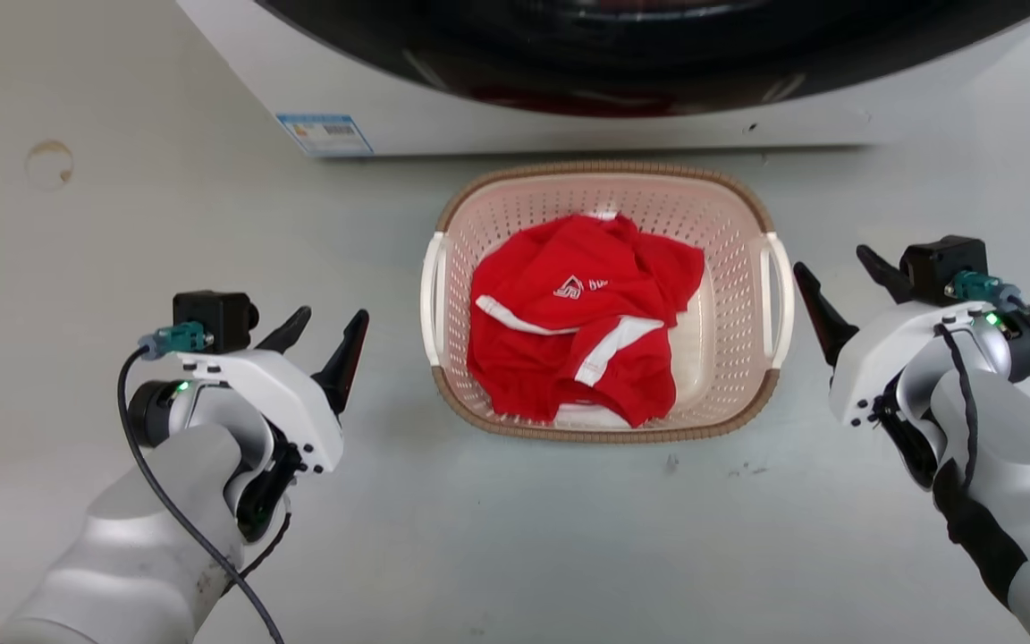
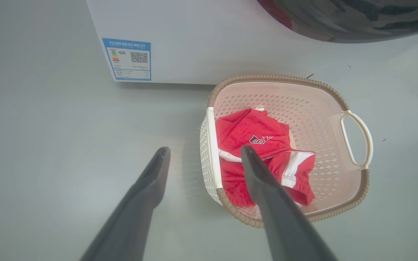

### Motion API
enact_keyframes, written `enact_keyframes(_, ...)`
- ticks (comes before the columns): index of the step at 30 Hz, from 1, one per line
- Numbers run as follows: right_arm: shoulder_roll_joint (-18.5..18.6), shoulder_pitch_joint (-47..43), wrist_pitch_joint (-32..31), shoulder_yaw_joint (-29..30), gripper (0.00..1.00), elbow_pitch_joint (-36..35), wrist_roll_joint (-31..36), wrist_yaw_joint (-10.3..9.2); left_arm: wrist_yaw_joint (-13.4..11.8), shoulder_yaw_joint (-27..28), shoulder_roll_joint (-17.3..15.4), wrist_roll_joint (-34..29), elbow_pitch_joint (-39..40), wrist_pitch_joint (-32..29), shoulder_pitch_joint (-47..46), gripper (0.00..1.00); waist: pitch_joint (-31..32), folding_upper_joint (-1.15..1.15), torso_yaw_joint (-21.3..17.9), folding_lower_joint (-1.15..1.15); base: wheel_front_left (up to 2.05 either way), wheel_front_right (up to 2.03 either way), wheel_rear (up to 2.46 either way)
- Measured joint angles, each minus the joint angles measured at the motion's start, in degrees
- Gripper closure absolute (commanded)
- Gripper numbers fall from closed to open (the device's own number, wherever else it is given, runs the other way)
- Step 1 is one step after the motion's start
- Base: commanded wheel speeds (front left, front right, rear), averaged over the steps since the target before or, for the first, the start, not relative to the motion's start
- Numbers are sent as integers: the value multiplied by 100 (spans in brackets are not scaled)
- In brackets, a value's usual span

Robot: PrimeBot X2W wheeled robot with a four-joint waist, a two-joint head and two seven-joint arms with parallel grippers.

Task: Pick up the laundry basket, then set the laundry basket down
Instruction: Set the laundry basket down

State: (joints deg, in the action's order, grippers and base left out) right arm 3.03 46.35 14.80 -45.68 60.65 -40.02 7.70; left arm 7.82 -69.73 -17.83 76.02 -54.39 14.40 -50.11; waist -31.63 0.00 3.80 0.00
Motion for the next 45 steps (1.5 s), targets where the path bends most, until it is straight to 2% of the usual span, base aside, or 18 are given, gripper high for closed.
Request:
enact_keyframes(10, -16, -595, -1, -264, 0, -102, -342, 0, 0, 399, -74, -343, -77, 0, 717, 0, 1024, 0, -8, 0, 0, 0, 0)
enact_keyframes(20, -31, -962, -1, -286, 0, -392, -431, 0, 0, 822, -168, -700, -77, -1, 1334, 0, 1943, 0, -33, 0, 0, 0, 0)
enact_keyframes(27, -22, -1059, -2, 43, 0, -675, -232, 0, 0, 1278, -285, -1047, -38, -1, 1577, 0, 2420, 0, -38, 0, 0, 0, 0)
enact_keyframes(36, 182, -1460, -3, 550, 0, -1461, -185, 0, -1, 1933, -327, -1611, 163, -1, 1890, 0, 2828, 0, 43, 0, 0, 0, 0)
enact_keyframes(42, 465, -1781, -8, 805, 0, -1827, -339, 0, -168, 2115, -363, -1753, 432, -1, 2191, 0, 3014, 0, 92, 0, 0, 0, 0)
enact_keyframes(45, 588, -1965, -9, 1058, 0, -1969, -339, 0, -339, 2151, -443, -1752, 680, -1, 2375, 0, 3099, 0, 102, 0, 0, 0, 0)
